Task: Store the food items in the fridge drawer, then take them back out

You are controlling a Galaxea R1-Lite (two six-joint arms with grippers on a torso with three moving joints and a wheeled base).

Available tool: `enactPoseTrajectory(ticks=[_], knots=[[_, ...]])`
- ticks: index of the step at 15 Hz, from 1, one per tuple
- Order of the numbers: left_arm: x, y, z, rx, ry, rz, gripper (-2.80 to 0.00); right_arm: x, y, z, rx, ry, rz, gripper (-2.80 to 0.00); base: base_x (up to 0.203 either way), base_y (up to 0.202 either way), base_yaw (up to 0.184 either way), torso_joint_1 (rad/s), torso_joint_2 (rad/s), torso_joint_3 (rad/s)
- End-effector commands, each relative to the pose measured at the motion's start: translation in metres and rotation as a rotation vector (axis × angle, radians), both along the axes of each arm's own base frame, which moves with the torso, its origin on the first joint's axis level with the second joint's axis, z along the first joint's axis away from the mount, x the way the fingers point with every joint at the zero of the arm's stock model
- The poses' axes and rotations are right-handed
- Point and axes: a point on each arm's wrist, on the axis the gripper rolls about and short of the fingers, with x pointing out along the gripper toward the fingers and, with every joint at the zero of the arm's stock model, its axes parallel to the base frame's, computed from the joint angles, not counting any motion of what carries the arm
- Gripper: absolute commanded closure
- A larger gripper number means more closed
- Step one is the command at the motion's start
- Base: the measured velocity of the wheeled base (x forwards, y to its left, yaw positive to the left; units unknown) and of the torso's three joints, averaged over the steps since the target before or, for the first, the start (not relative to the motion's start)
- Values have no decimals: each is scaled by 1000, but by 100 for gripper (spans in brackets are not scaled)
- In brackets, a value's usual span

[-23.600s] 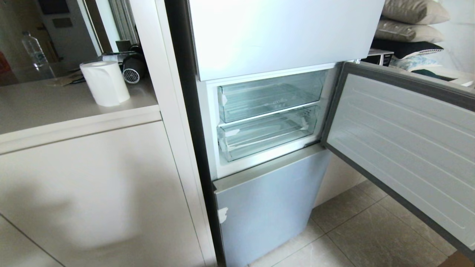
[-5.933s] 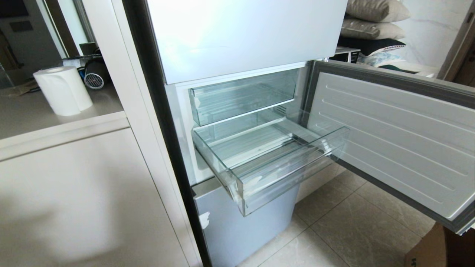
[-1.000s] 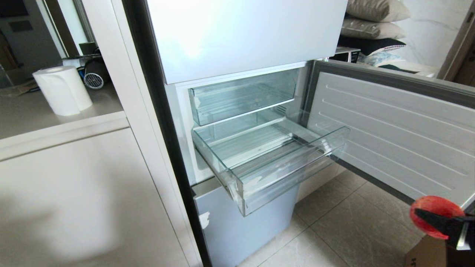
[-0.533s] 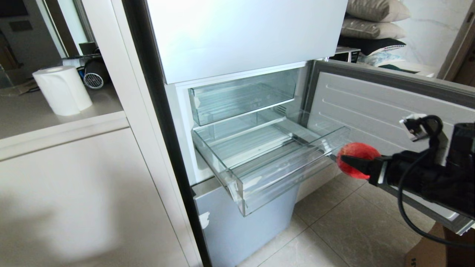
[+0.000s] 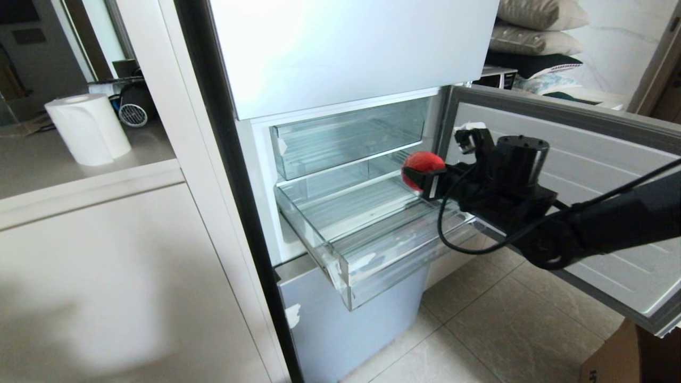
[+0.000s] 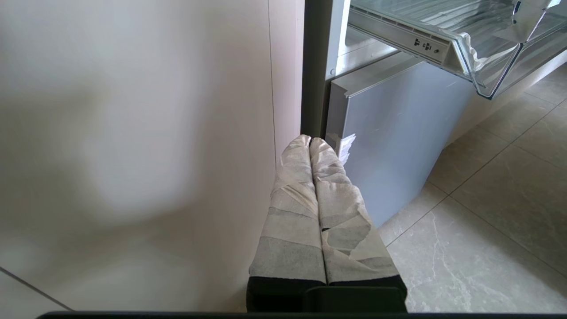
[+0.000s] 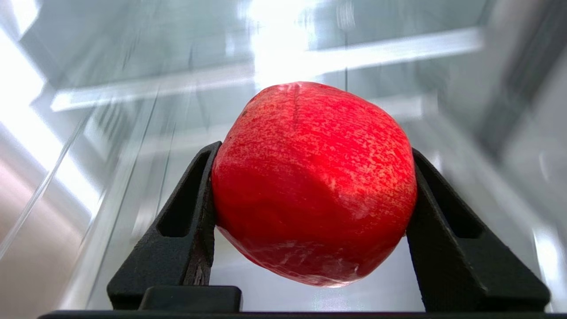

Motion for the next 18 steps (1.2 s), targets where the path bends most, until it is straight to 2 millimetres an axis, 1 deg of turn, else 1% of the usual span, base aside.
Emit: enactPoseTrajectory(ticks=[1, 3, 6, 8, 11, 12, 14, 18], knots=[[0, 0, 0, 0, 1, 0, 0, 41, 29, -38, -33, -7, -5, 0, 0, 0, 0, 0, 0, 0], [0, 0, 0, 0, 1, 0, 0, 58, 39, -50, -51, -23, -15, 0, 0, 0, 0, 0, 0, 0], [0, 0, 0, 0, 2, 0, 0, 75, 43, -53, -64, -16, -19, 0, 0, 0, 0, 0, 0, 0], [0, 0, 0, 0, 1, 0, 0, 83, 39, -44, -75, 7, -13, 0, 0, 0, 0, 0, 0, 0], [0, 0, 0, 0, 0, 0, 0, 93, 34, -23, -98, 91, 37, 0, 0, 0, 0, 0, 0, 0], [0, 0, 0, 0, 2, 0, 0, 96, 31, -18, -102, 117, 49, 0, 0, 0, 0, 0, 0, 0], [0, 0, 0, 0, 2, 0, 0, 99, 21, -21, -108, 206, 107, 0, 0, 0, 0, 0, 0, 0], [0, 0, 0, 0, 1, 0, 0, 101, 15, -24, -102, 237, 98, 0, 0, 0, 0, 0, 0, 0]])
